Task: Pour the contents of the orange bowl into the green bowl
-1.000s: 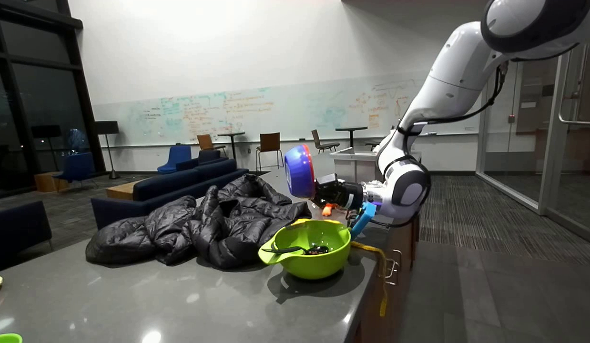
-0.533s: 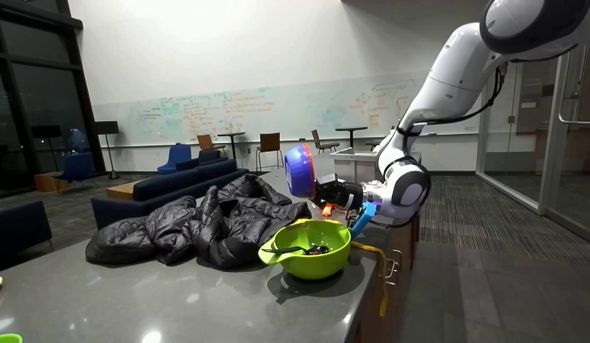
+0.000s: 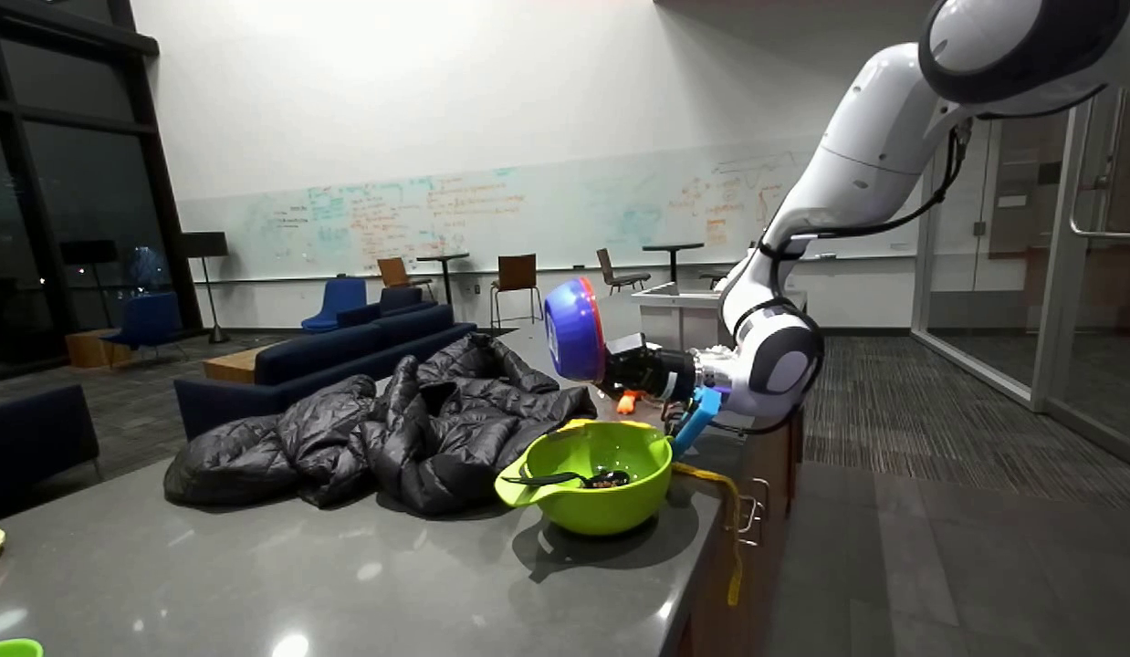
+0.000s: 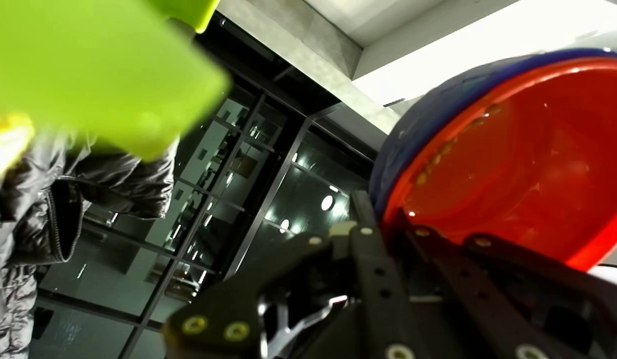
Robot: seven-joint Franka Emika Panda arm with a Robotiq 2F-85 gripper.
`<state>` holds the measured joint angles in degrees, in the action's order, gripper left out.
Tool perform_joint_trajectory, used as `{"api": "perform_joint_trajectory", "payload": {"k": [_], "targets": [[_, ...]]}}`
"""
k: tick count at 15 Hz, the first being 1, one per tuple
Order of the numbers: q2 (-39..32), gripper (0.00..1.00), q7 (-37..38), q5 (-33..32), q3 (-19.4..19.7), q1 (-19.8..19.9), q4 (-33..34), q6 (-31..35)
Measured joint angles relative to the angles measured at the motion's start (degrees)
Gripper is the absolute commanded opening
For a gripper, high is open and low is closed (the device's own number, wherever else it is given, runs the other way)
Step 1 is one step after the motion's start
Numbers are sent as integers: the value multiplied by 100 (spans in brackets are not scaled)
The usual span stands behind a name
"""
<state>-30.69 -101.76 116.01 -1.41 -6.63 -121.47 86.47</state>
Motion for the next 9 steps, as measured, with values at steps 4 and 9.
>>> {"api": "perform_joint_trajectory", "payload": {"k": [4, 9], "targets": [[0, 2, 1, -89, 7, 0, 12, 21], [0, 2, 7, -134, 9, -1, 23, 64]]}}
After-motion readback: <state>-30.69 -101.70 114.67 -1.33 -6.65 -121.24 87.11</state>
